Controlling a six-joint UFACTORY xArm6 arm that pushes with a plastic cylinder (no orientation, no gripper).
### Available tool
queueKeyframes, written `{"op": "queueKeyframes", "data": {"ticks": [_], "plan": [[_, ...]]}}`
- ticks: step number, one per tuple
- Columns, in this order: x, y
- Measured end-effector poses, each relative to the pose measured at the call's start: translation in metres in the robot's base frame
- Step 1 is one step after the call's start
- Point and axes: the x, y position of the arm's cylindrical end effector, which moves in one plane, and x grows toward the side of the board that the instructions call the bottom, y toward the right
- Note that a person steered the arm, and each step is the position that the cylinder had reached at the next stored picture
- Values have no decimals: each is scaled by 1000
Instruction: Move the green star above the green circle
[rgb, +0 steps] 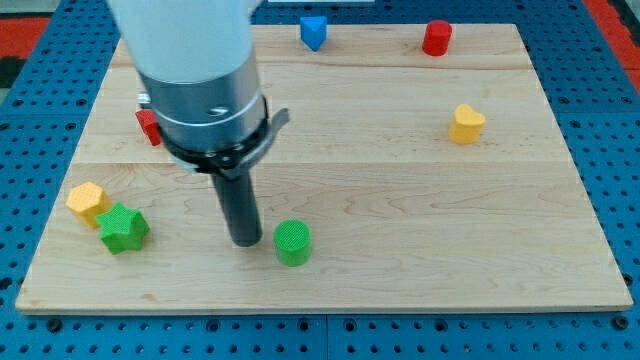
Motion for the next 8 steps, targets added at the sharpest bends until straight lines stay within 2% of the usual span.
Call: {"op": "queueKeyframes", "data": {"ticks": [3, 4, 6, 8], "plan": [[14, 70], [14, 47], [23, -62], [44, -126]]}}
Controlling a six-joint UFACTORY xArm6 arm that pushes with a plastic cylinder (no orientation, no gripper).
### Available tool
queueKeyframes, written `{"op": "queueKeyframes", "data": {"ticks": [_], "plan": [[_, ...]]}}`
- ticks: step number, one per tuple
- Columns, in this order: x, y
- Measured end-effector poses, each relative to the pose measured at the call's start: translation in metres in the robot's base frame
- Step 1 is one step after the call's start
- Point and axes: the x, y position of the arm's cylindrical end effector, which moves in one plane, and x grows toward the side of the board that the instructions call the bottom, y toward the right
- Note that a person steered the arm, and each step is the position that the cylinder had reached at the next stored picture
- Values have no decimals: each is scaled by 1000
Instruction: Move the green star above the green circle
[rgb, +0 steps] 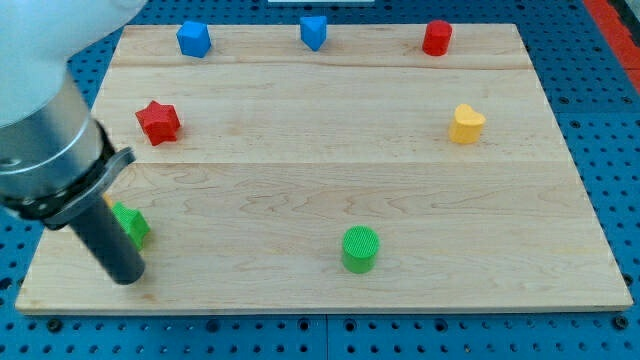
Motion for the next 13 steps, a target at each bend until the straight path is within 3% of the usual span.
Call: {"op": "queueKeyframes", "data": {"ticks": [2, 3, 5, 10, 13], "plan": [[32, -13], [20, -65], [-28, -76], [-80, 82], [-80, 202]]}}
